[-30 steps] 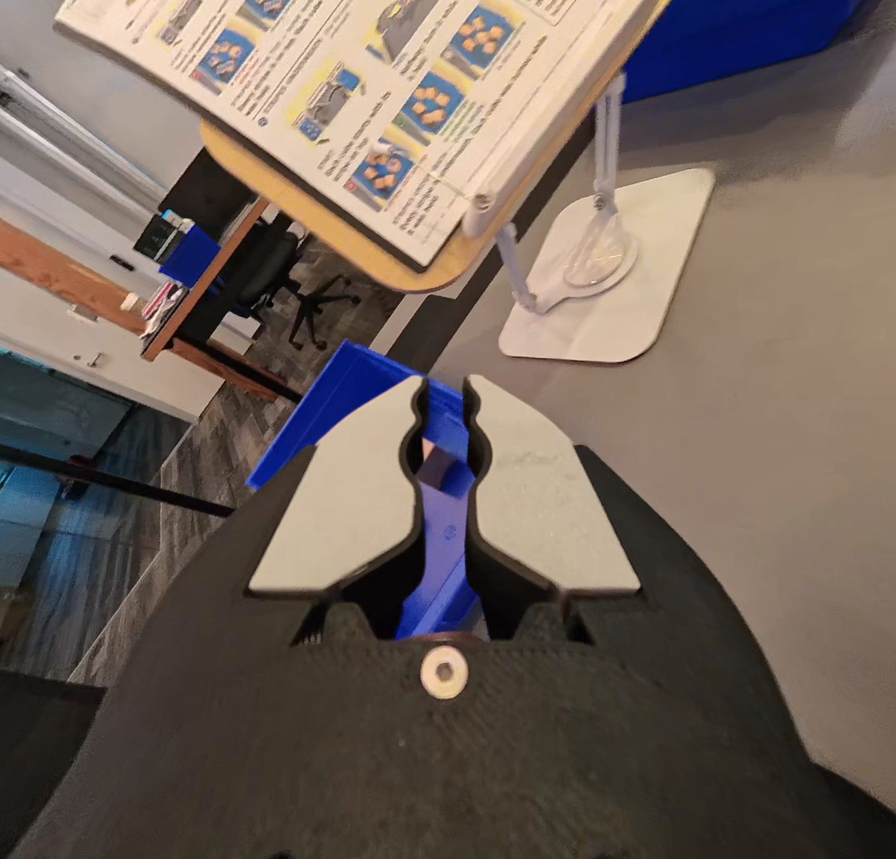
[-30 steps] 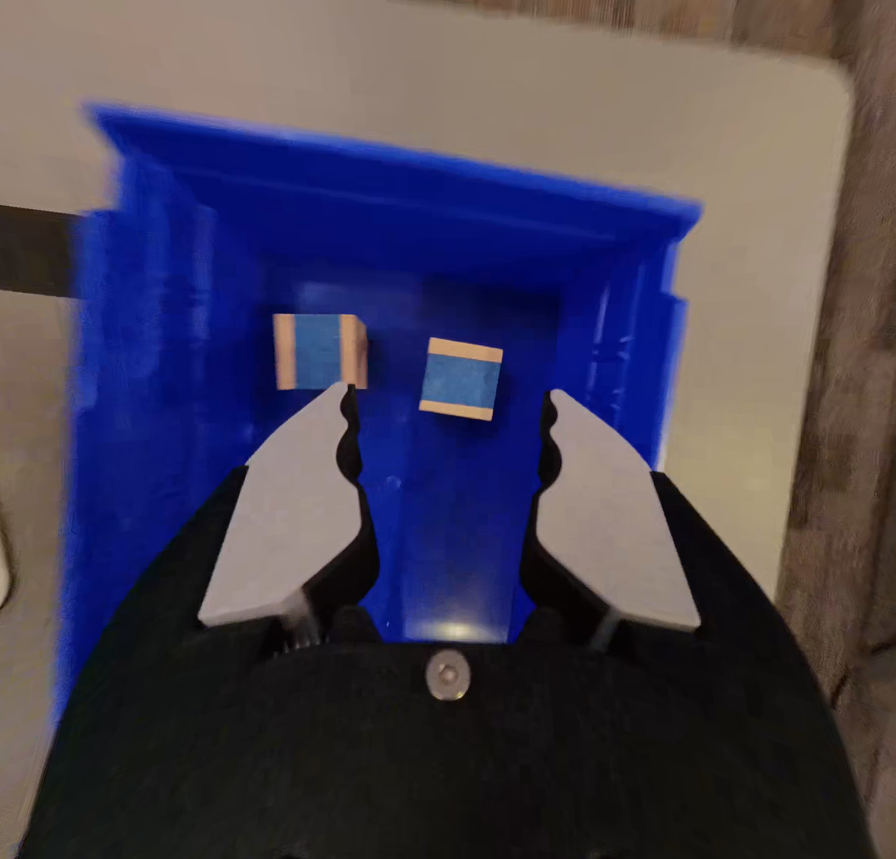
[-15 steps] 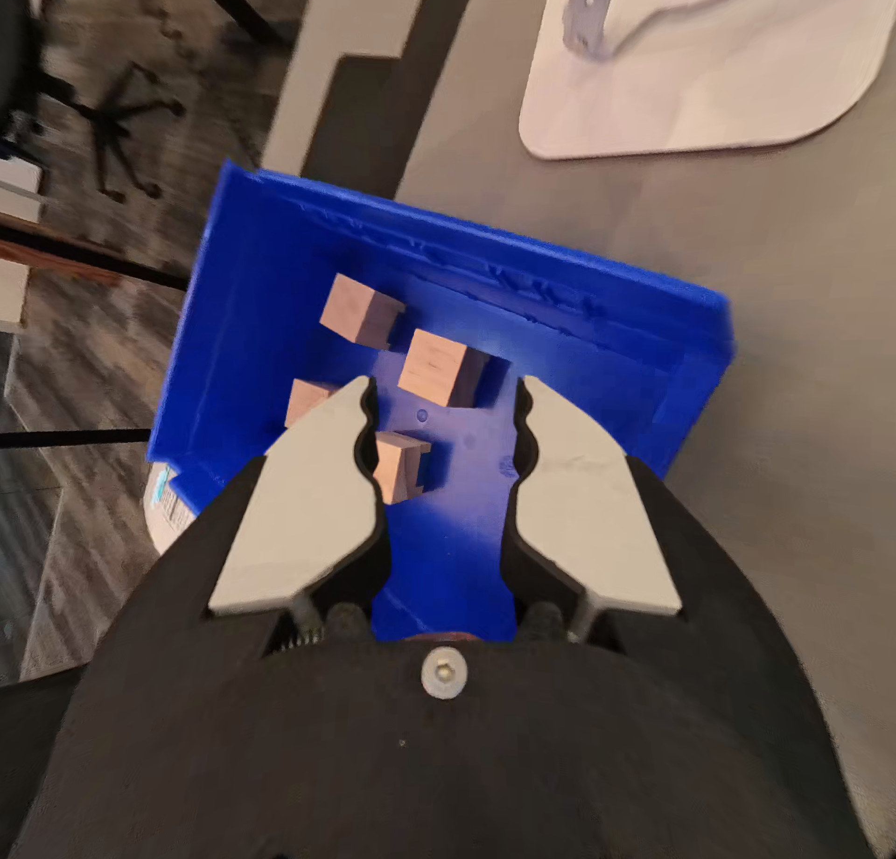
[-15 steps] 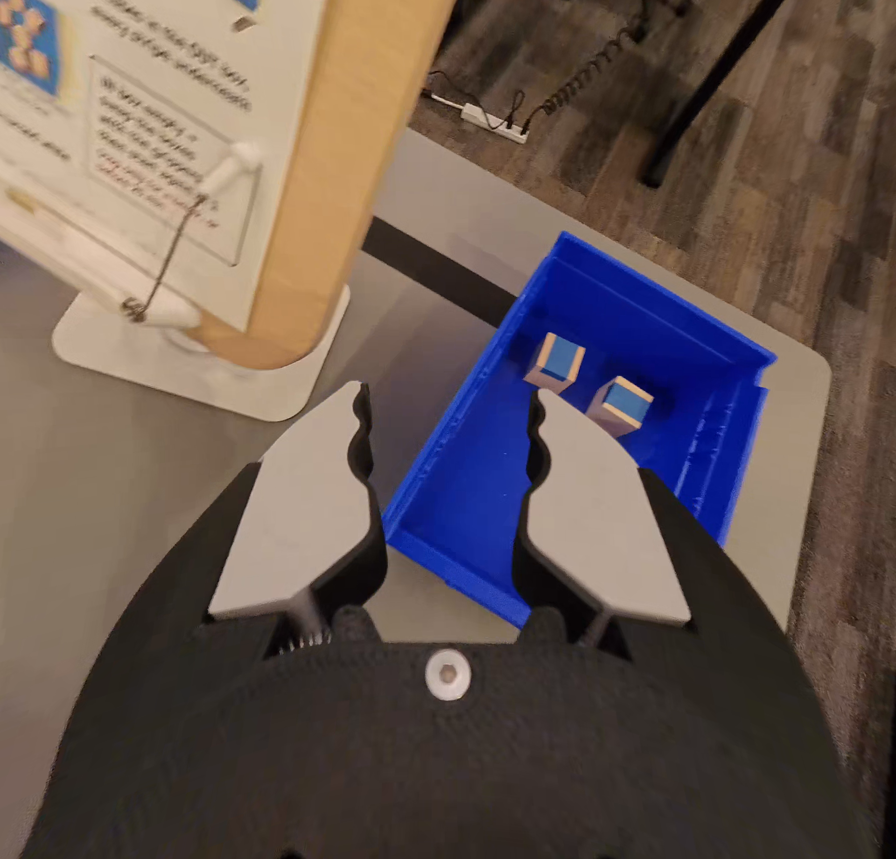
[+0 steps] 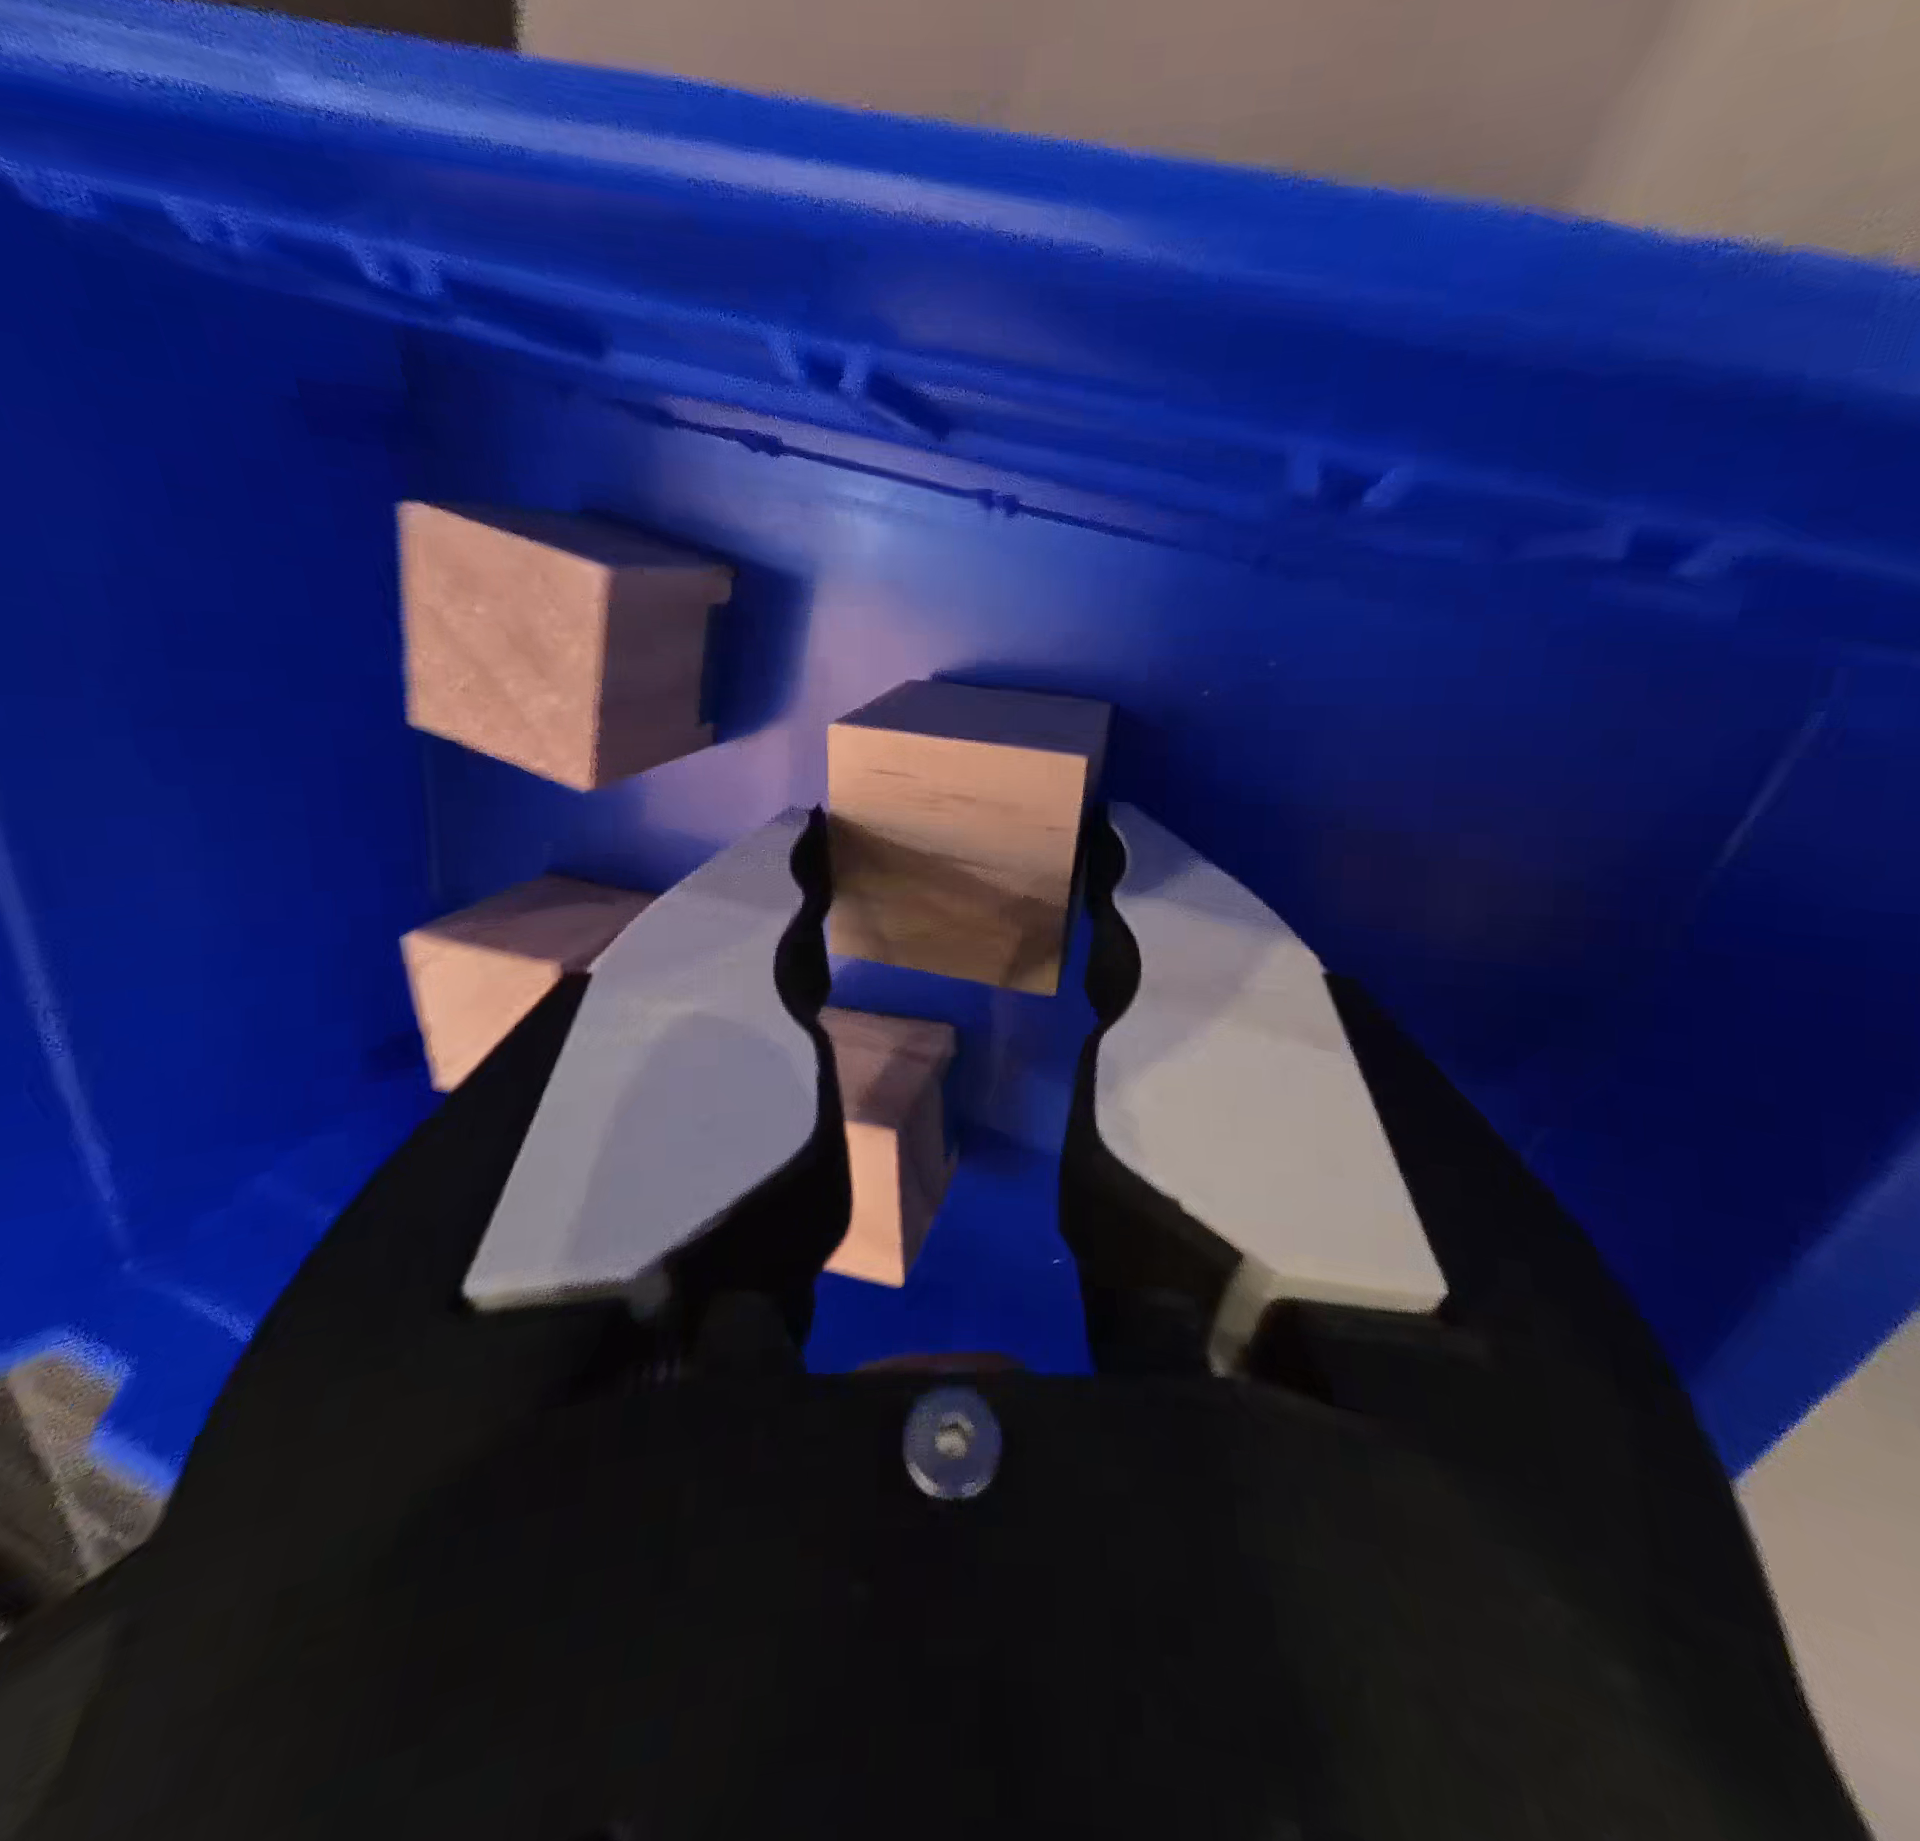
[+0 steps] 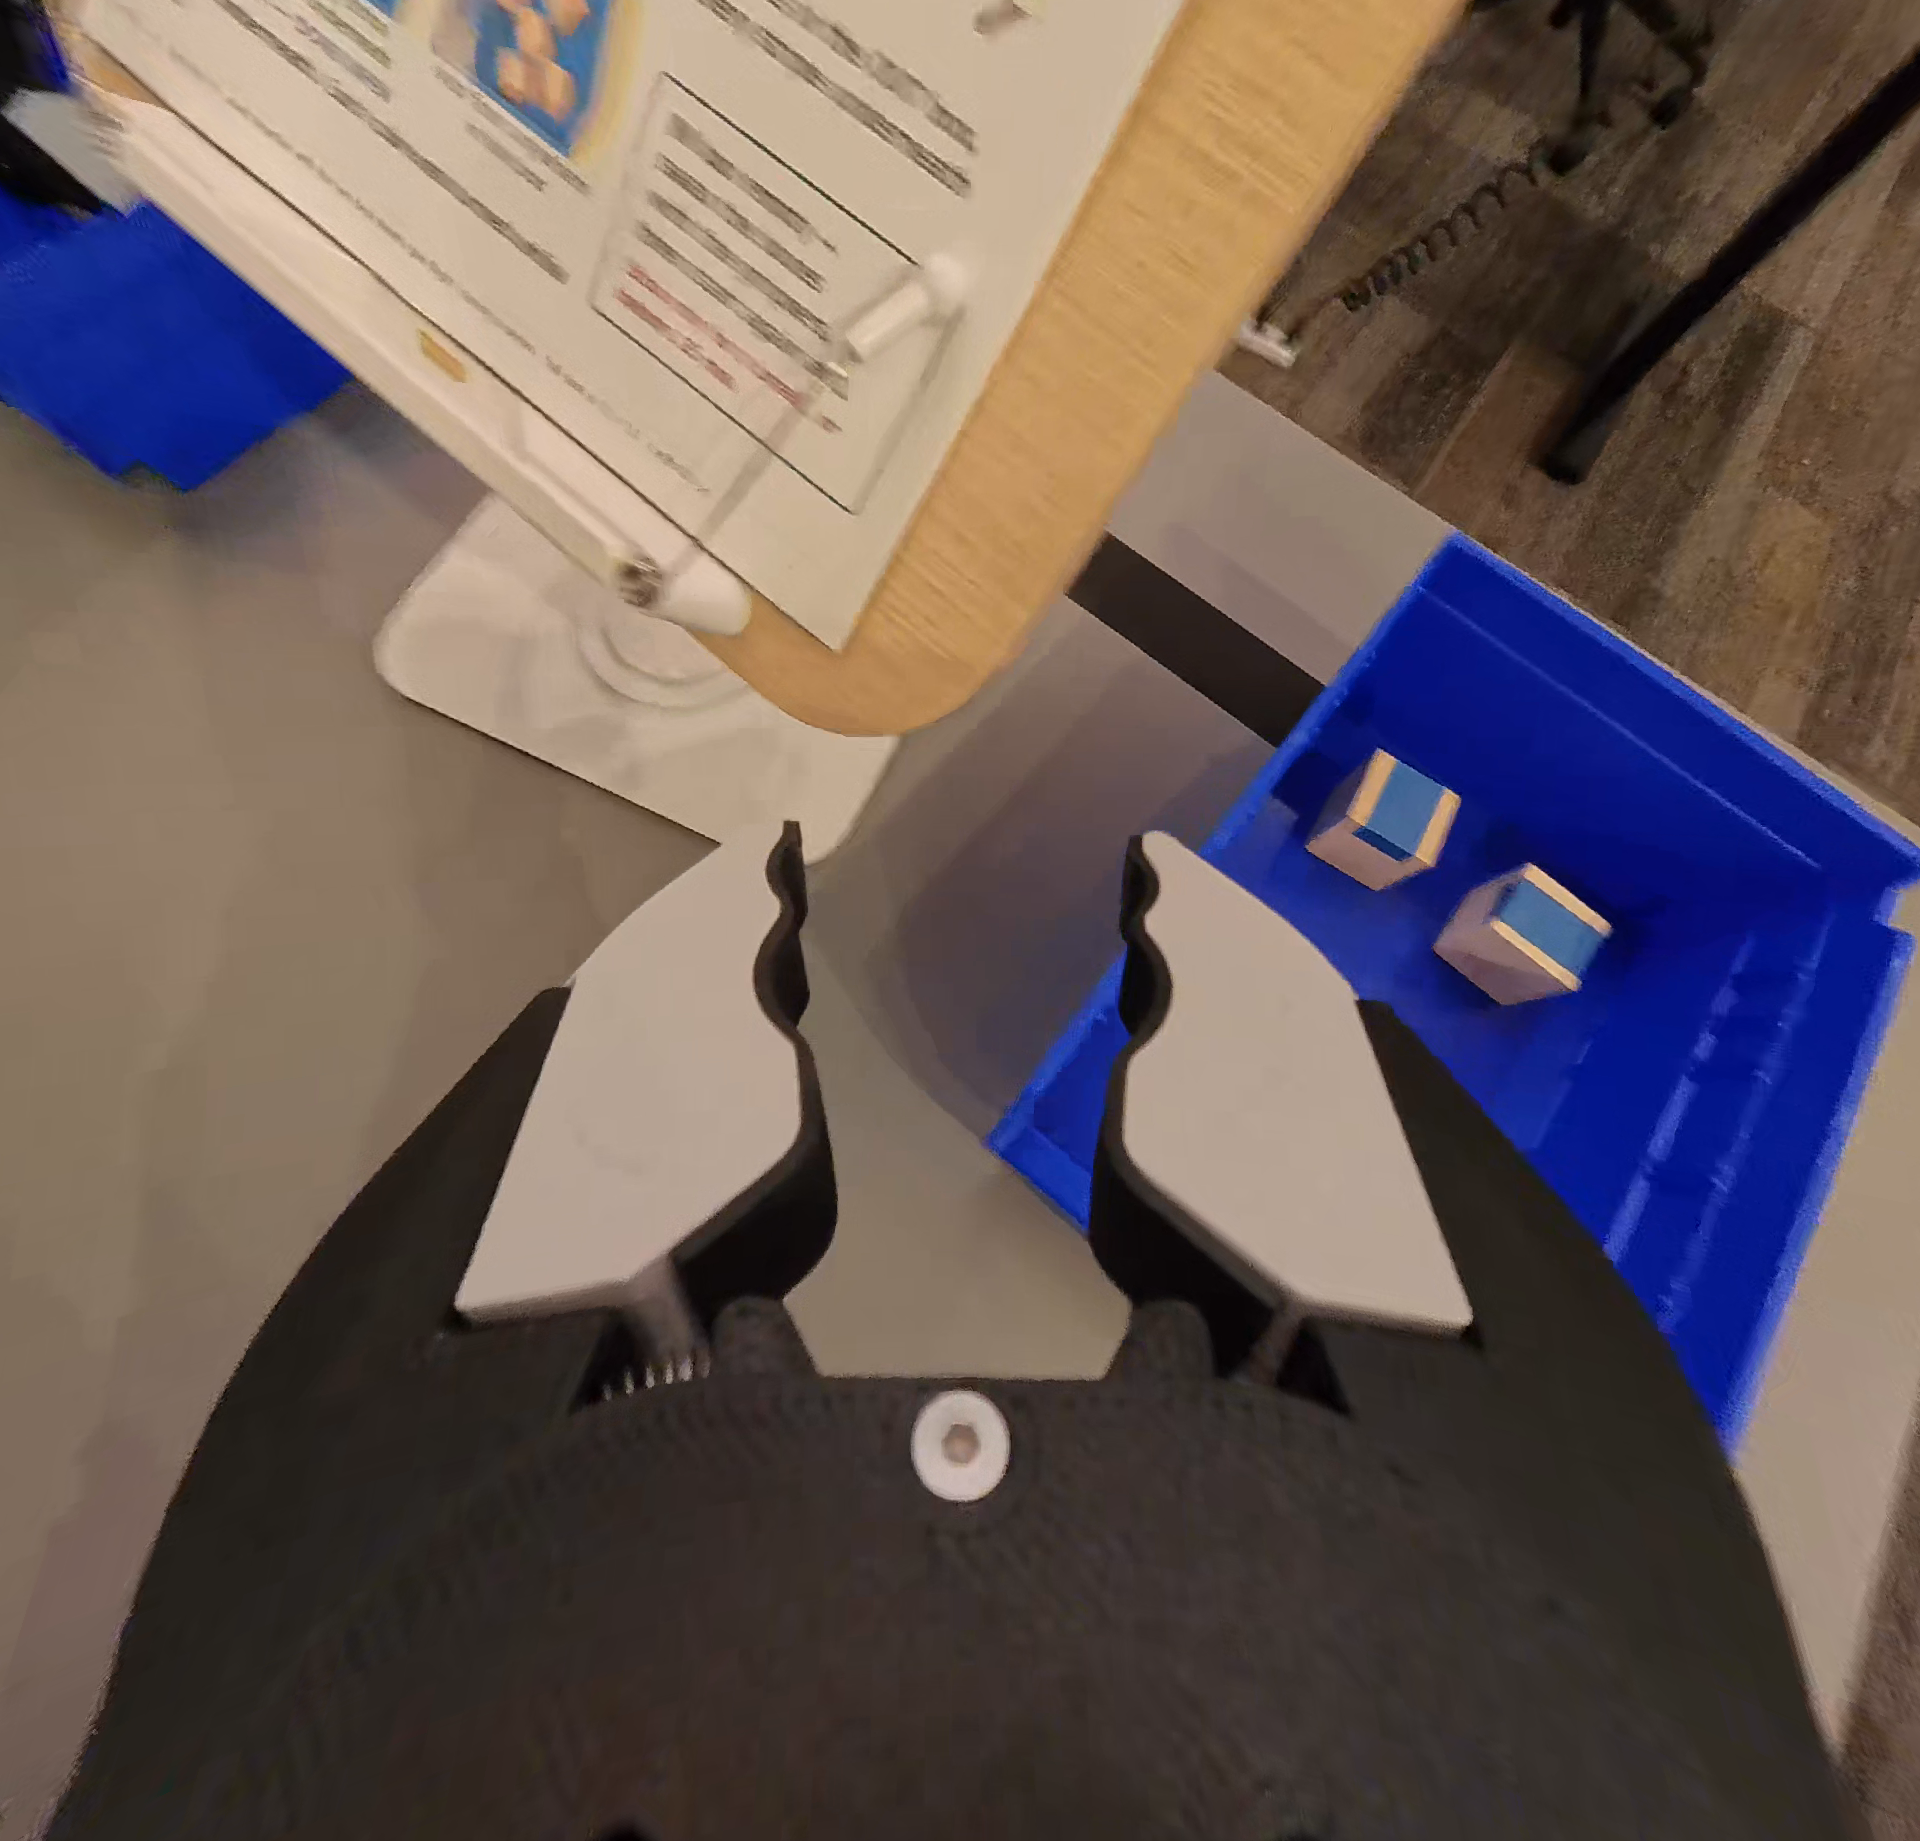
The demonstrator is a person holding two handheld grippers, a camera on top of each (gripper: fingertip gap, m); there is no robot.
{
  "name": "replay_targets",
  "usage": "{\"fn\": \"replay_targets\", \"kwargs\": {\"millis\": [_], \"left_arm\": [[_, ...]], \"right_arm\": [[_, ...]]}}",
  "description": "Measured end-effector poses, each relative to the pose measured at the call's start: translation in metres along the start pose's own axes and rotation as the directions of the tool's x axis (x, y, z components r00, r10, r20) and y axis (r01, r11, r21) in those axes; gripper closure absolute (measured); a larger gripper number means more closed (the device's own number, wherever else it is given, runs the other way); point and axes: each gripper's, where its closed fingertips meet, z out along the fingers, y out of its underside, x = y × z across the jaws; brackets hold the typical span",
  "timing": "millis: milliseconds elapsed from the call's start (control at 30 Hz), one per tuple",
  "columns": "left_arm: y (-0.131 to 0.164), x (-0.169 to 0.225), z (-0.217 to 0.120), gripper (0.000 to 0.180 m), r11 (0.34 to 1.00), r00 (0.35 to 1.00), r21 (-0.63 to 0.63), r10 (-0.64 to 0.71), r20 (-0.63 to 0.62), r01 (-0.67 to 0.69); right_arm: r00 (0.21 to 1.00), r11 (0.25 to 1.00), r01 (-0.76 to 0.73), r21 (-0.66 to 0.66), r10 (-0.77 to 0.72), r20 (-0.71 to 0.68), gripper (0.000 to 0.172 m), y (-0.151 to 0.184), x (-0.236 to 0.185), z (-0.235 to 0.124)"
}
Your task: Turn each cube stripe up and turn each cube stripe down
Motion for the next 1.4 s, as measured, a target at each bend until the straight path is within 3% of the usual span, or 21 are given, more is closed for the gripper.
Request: {"fn": "replay_targets", "kwargs": {"millis": [67,133,233,267,333,433,500,600,700,733,800,867,933,1000,1067,1133,1200,1300,1400], "left_arm": [[-0.001,-0.007,-0.02,0.133,0.997,0.994,0.077,-0.027,0.11,0.019],[-0.014,-0.006,-0.06,0.134,0.965,0.97,0.258,-0.101,0.22,0.042],[-0.044,0.018,-0.144,0.134,0.837,0.918,0.546,-0.204,0.341,-0.017],[-0.057,0.033,-0.173,0.134,0.783,0.902,0.619,-0.219,0.373,-0.066],[-0.085,0.069,-0.227,0.134,0.663,0.871,0.728,-0.24,0.428,-0.175],[-0.125,0.124,-0.283,0.134,0.524,0.833,0.786,-0.233,0.502,-0.327],[-0.151,0.16,-0.303,0.134,0.462,0.824,0.789,-0.188,0.534,-0.406],[-0.178,0.192,-0.315,0.134,0.409,0.804,0.78,-0.16,0.572,-0.473],[-0.197,0.212,-0.312,0.134,0.372,0.811,0.785,-0.124,0.571,-0.495],[-0.202,0.217,-0.308,0.134,0.374,0.805,0.773,-0.105,0.584,-0.512],[-0.21,0.224,-0.303,0.134,0.36,0.805,0.773,-0.092,0.586,-0.522],[-0.214,0.224,-0.298,0.134,0.36,0.829,0.798,-0.103,0.55,-0.484],[-0.214,0.216,-0.293,0.121,0.407,0.815,0.78,-0.132,0.565,-0.475],[-0.205,0.207,-0.289,0.127,0.44,0.814,0.772,-0.139,0.564,-0.46],[-0.191,0.194,-0.29,0.141,0.455,0.822,0.785,-0.177,0.542,-0.419],[-0.176,0.182,-0.281,0.165,0.511,0.831,0.771,-0.177,0.527,-0.38],[-0.162,0.171,-0.273,0.18,0.562,0.821,0.745,-0.19,0.539,-0.359],[-0.145,0.156,-0.255,0.18,0.634,0.835,0.719,-0.204,0.51,-0.285],[-0.134,0.145,-0.239,0.18,0.683,0.841,0.693,-0.218,0.495,-0.231]], "right_arm": [[0.995,0.998,-0.018,0.065,0.011,0.095,0.114,-0.011,-0.024,-0.003],[0.963,0.987,-0.071,0.142,0.03,0.267,0.114,-0.027,-0.061,-0.007],[0.865,0.976,-0.116,0.185,0.008,0.501,0.113,-0.044,-0.121,-0.003],[0.814,0.971,-0.142,0.191,0.004,0.581,0.111,-0.05,-0.142,0.0],[0.636,0.954,-0.255,0.158,0.042,0.771,0.104,-0.065,-0.185,-0.001],[0.414,0.929,-0.352,0.11,0.049,0.909,0.102,-0.083,-0.236,-0.004],[0.318,0.919,-0.373,0.131,-0.005,0.948,0.101,-0.092,-0.265,-0.012],[0.105,0.884,-0.462,0.072,-0.026,0.994,0.095,-0.107,-0.293,-0.038],[0.013,0.878,-0.477,0.037,-0.036,0.999,0.093,-0.109,-0.309,-0.052],[-0.017,0.875,-0.484,0.022,-0.034,0.999,0.096,-0.11,-0.311,-0.056],[-0.067,0.879,-0.477,0.011,-0.048,0.997,0.126,-0.107,-0.313,-0.066],[-0.015,0.883,-0.469,0.025,-0.036,0.999,0.126,-0.102,-0.308,-0.065],[0.128,0.896,-0.437,0.078,-0.024,0.992,0.126,-0.096,-0.294,-0.059],[0.251,0.894,-0.431,0.126,-0.015,0.968,0.127,-0.094,-0.26,-0.062],[0.506,0.91,-0.358,0.211,-0.001,0.862,0.127,-0.086,-0.204,-0.053],[0.753,0.941,-0.243,0.235,0.03,0.658,0.127,-0.07,-0.131,-0.038],[0.912,0.975,-0.15,0.165,0.071,0.405,0.126,-0.047,-0.052,-0.025],[0.986,0.99,-0.133,-0.037,0.136,0.094,0.126,-0.003,0.049,-0.001],[0.978,0.948,-0.205,-0.244,0.205,-0.026,0.126,0.043,0.098,0.036]]}}
